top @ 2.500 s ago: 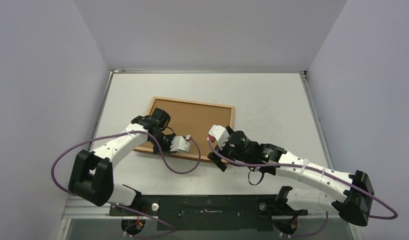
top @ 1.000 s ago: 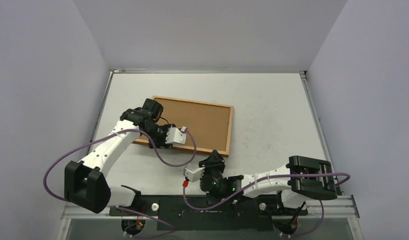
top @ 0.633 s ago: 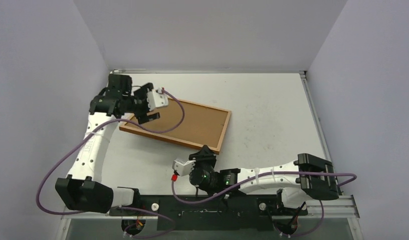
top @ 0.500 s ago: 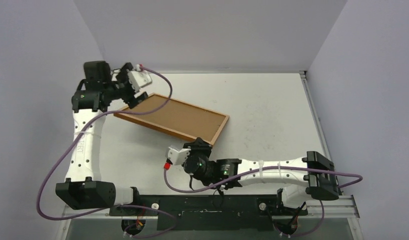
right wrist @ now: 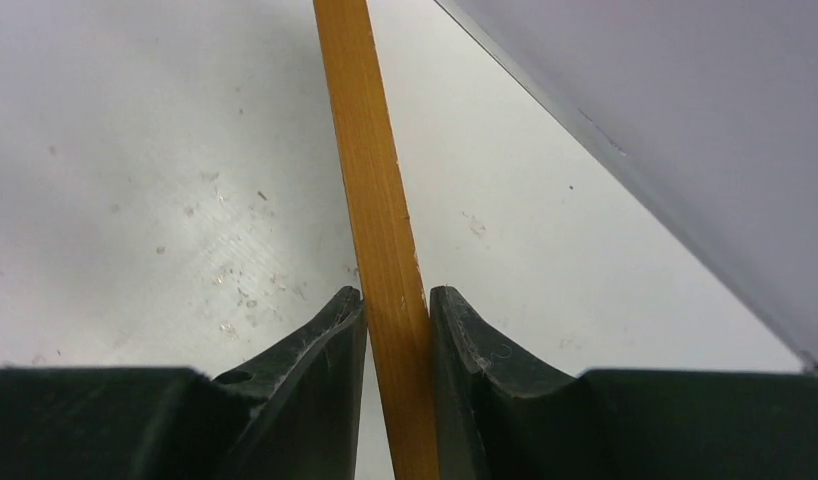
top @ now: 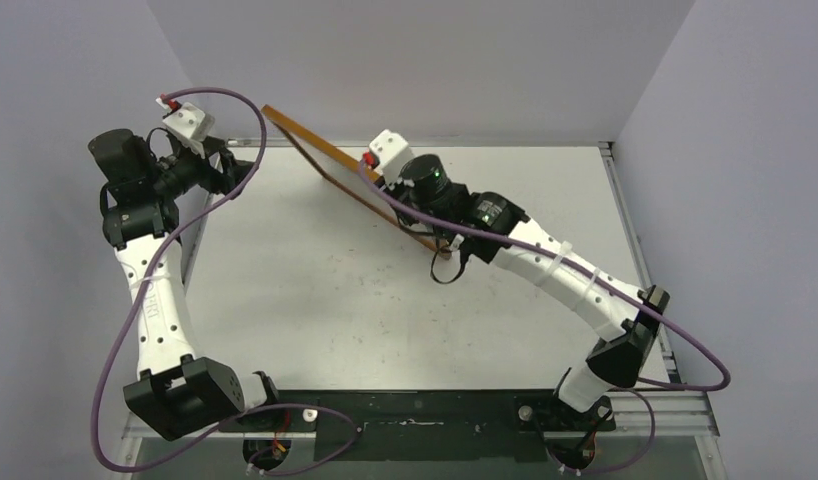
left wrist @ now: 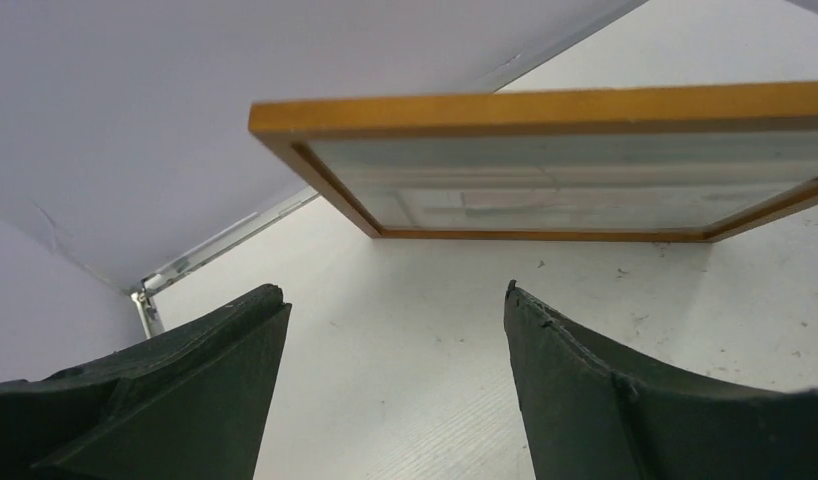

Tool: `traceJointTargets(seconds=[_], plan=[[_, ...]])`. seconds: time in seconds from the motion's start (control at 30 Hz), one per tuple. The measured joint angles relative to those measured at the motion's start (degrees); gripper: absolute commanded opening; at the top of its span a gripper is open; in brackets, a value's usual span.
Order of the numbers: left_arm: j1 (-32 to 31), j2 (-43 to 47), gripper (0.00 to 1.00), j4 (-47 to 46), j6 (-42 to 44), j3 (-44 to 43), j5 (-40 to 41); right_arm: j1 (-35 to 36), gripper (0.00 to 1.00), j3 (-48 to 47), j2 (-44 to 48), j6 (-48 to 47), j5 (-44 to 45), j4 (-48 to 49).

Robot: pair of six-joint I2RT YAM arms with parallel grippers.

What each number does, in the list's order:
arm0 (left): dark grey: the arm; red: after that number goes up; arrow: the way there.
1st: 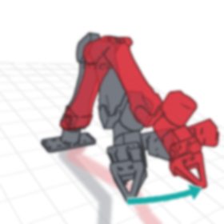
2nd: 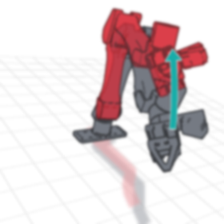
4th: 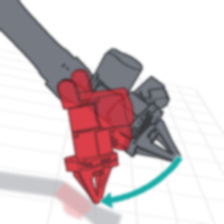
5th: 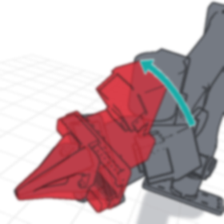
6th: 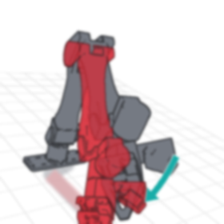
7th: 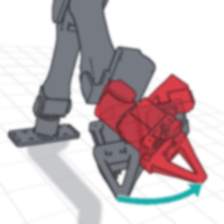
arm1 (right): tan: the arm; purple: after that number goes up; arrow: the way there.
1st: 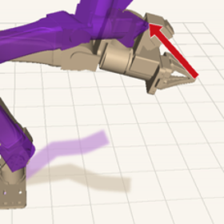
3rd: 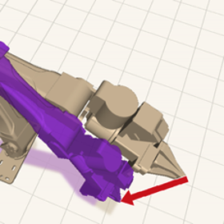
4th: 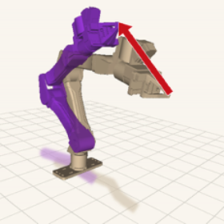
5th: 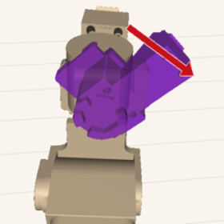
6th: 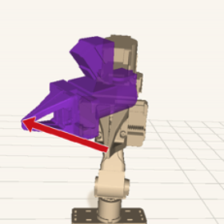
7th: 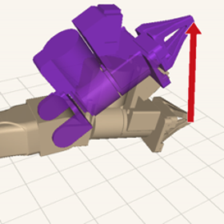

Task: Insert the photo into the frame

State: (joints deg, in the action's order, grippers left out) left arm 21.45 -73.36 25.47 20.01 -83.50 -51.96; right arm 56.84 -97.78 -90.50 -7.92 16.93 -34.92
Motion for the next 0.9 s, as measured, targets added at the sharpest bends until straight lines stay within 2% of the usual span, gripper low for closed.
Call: traceJointTargets(seconds=[0.1,0.23,0.4,0.53,0.73,0.9], plan=[[0.0,0.2,0.78,-2.6,-3.6,1.2,-1.3,-7.1,0.18,-4.2,-2.4,4.8,-6.6,-0.2],[0.0,-1.1,0.82,-3.0,-6.9,1.9,-1.4,-17.8,0.19,-5.0,-2.8,11.4,-16.0,2.3],[-0.3,-4.7,0.83,-2.1,-8.1,3.2,-0.8,-32.9,0.18,-0.9,-2.8,19.7,-28.4,9.6],[-1.3,-4.8,0.81,-2.1,-8.3,7.3,0.3,-40.6,0.19,4.6,-2.8,25.3,-34.0,10.9],[-7.4,-4.4,0.81,-2.1,-6.1,10.8,6.3,-43.3,0.19,17.5,-2.6,30.8,-41.4,6.1],[-10.5,-3.3,0.81,-3.5,-5.8,16.2,8.7,-42.9,0.18,36.4,3.4,35.1,-43.6,6.3]])
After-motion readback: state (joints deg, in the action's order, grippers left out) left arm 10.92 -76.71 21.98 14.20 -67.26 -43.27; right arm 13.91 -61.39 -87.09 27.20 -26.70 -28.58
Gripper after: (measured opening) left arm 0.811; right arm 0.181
